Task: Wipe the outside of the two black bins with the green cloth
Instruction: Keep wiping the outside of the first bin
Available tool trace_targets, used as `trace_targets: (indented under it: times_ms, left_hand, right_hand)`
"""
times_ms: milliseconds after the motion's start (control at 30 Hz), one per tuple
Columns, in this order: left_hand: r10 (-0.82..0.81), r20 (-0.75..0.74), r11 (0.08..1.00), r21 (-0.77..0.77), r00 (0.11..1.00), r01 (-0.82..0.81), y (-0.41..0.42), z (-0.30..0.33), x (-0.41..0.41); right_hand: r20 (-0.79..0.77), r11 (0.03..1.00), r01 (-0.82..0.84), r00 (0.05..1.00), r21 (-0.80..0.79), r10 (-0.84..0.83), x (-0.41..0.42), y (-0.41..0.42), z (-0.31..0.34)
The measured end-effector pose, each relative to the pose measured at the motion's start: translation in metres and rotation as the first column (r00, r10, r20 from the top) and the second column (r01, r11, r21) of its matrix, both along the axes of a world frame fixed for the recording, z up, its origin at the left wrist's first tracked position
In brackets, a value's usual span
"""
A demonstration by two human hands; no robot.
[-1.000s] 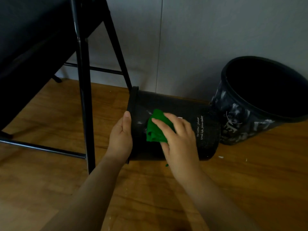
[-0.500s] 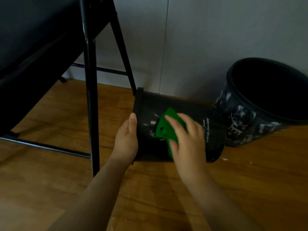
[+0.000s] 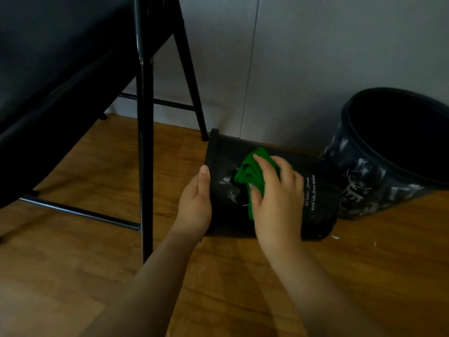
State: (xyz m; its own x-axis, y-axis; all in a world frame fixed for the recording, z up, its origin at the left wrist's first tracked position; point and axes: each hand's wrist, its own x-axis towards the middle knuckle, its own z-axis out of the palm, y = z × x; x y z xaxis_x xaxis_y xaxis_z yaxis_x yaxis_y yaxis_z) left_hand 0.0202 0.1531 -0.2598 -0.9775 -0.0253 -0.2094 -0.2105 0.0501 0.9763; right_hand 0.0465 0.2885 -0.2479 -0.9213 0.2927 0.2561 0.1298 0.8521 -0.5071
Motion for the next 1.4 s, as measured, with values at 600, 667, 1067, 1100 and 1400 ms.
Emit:
trace_targets:
  times_ms: [600, 667, 1067, 1100, 1400]
  left_hand:
    - [-0.04, 0.046, 0.994, 0.102, 0.998, 0.035, -0.001, 0.002, 0.003]
    - [-0.063, 0.08, 0.99, 0.129, 0.995, 0.052, -0.002, 0.002, 0.004]
    - [-0.149, 0.223, 0.969, 0.229, 0.963, 0.096, -0.012, 0.005, -0.002]
    - [-0.148, 0.241, 0.97, 0.226, 0.959, 0.093, -0.013, 0.006, -0.004]
    - [-0.158, 0.227, 0.974, 0.197, 0.961, 0.114, -0.019, 0.01, -0.012]
  right_hand:
    - [0.036, 0.919, -0.392, 0.92, 0.035, 0.391, -0.003, -0.01, 0.011]
    - [0.043, 0.918, -0.391, 0.92, 0.063, 0.389, -0.002, 0.0, 0.009]
    - [-0.004, 0.93, -0.359, 0.933, 0.075, 0.361, 0.013, 0.002, -0.002]
    - [-0.01, 0.959, -0.281, 0.96, 0.047, 0.281, 0.009, 0.005, 0.0]
    - [-0.011, 0.875, -0.465, 0.882, 0.136, 0.471, 0.022, -0.009, -0.008]
